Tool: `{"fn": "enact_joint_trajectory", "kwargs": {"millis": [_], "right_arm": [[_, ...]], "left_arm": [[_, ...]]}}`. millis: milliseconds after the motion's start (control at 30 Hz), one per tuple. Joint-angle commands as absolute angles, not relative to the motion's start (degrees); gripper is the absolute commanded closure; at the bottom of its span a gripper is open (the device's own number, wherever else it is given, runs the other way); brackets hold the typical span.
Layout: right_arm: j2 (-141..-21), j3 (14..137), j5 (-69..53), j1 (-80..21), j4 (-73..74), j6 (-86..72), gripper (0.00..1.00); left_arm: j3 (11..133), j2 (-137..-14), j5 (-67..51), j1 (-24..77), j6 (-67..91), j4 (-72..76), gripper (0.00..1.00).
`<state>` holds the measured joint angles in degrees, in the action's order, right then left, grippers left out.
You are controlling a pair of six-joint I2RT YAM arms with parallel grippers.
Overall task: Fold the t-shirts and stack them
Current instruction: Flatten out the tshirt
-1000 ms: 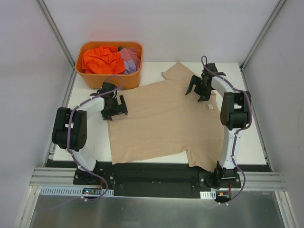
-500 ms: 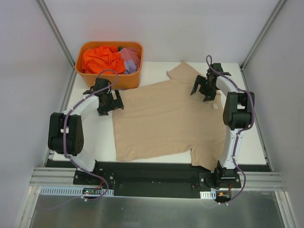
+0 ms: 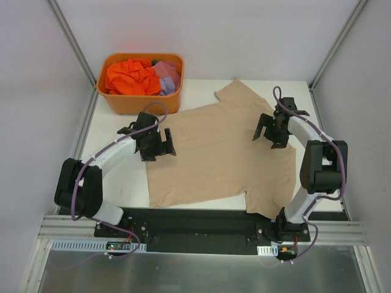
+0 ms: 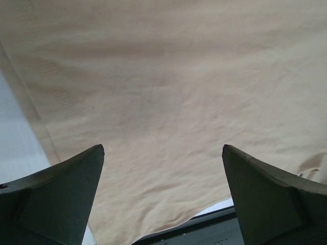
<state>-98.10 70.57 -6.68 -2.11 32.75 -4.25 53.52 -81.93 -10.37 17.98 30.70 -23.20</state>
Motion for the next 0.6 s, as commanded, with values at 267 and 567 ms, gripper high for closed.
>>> {"fn": "enact_joint_trajectory", "kwargs": {"millis": [267,567], "right_arm": [[-114.1,85.4,-10.9,-3.2,34.7,-3.6,0.04],[-114.3,80.1,-4.2,4.2,37.5,-3.0,0.04]], "left_arm": [[62.2,-92.2,-4.7,19.4,29.6,-23.5,0.01],[71.2,-103.2,-5.7,19.4,28.0,-23.7,0.01]]}}
